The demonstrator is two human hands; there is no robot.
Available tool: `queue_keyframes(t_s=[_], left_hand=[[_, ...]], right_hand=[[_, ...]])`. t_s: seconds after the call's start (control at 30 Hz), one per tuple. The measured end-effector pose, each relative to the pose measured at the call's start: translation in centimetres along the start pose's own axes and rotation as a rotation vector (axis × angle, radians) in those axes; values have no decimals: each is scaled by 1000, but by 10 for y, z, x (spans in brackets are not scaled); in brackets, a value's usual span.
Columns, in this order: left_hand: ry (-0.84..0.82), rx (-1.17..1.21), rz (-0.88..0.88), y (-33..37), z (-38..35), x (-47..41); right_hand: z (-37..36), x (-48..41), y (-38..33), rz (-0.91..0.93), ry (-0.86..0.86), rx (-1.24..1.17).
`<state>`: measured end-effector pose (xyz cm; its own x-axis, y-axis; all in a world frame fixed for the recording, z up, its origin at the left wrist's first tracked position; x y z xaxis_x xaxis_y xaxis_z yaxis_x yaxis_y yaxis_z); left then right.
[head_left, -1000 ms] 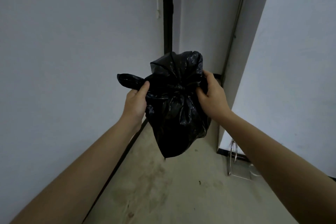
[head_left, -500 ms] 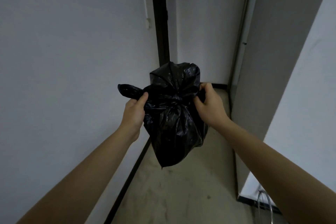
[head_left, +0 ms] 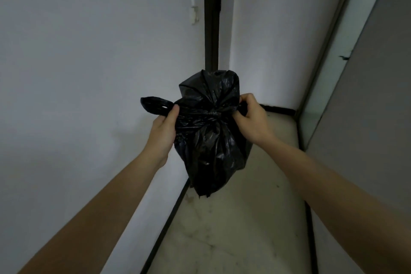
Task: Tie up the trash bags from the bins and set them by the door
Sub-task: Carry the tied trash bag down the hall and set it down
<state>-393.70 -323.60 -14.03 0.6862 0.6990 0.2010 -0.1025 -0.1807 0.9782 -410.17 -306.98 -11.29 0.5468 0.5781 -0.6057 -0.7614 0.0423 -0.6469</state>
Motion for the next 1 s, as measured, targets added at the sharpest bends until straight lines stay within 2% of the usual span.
queue_keyframes(t_s=[0.23,0.43,0.67,0.83,1.0], left_hand=[[-83,-216,163,-19,-28,-192],[-45,-398,285,-82,-64,-300],[230,-418,493,-223,-41,-402],[260,-340,707,-314,-30,-439],[277,-350,902,-475,1,-496]], right_hand=[[-52,-87,137,-176,29,34],[-90,-114,272,-349,-98,79],[-209,-112,421,-445,-420,-49],[-293,-60,505,-556,-634,-66],[-391,25,614,-663,-704,-47]])
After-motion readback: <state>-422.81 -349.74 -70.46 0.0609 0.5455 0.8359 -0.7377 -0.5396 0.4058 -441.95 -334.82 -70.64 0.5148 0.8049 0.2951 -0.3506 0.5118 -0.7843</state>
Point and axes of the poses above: each hand's wrist, its own x-axis away from the middle knuckle, its own z-axis out of the back of the hand, y = z × x, the point moved 8 cm from there along -x, towards the middle knuckle, and after that the axes turned 15 degrees about z, right-handed, at the moved point
